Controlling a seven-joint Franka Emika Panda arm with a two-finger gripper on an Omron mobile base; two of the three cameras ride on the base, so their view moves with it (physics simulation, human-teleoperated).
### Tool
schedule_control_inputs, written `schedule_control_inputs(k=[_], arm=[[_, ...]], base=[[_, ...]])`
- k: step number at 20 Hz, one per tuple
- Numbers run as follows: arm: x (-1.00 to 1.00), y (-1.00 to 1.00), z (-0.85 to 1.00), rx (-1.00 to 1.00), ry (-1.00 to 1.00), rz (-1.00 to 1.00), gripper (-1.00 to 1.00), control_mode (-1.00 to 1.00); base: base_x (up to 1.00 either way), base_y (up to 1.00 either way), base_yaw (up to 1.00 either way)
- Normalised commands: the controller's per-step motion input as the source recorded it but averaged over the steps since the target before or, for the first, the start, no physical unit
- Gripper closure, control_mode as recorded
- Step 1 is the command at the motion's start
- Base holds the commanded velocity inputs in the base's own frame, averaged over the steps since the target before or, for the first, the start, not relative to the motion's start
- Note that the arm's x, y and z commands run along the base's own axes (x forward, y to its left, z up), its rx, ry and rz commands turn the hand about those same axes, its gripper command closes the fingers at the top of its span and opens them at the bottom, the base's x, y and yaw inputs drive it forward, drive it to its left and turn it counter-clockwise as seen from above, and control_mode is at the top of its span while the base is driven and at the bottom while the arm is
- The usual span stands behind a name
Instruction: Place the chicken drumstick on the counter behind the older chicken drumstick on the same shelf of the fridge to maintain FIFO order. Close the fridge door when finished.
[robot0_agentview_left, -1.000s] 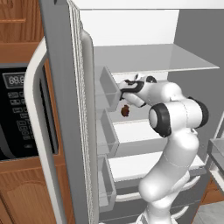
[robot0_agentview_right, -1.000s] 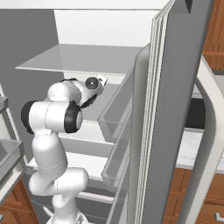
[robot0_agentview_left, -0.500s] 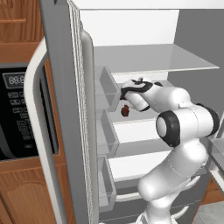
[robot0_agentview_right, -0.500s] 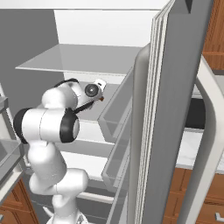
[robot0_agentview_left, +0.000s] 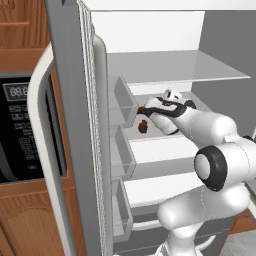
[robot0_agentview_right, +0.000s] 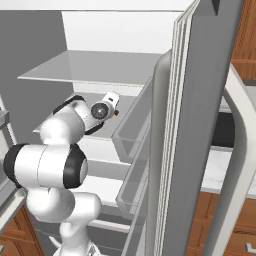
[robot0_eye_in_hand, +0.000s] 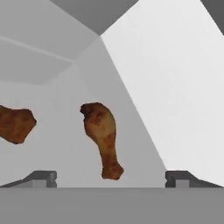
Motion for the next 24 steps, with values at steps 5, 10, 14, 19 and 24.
schedule_control_inputs(k=[5,10,14,19,24], arm=[[-0.55,0.00,0.75,0.00,0.08,-0.09,-1.00,-1.00],[-0.51,0.00,0.85,0.00,0.18,-0.10,-1.00,-1.00],[-0.55,0.00,0.71,0.01,0.25,-0.11,-1.00,-1.00],[-0.60,0.00,0.56,0.01,0.28,-0.10,-1.00,-1.00],[-0.88,0.00,0.10,0.03,0.09,-0.09,-1.00,-1.00]], base=[[0.00,0.00,0.00],[0.00,0.00,0.00],[0.00,0.00,0.00],[0.00,0.00,0.00],[0.00,0.00,0.00]])
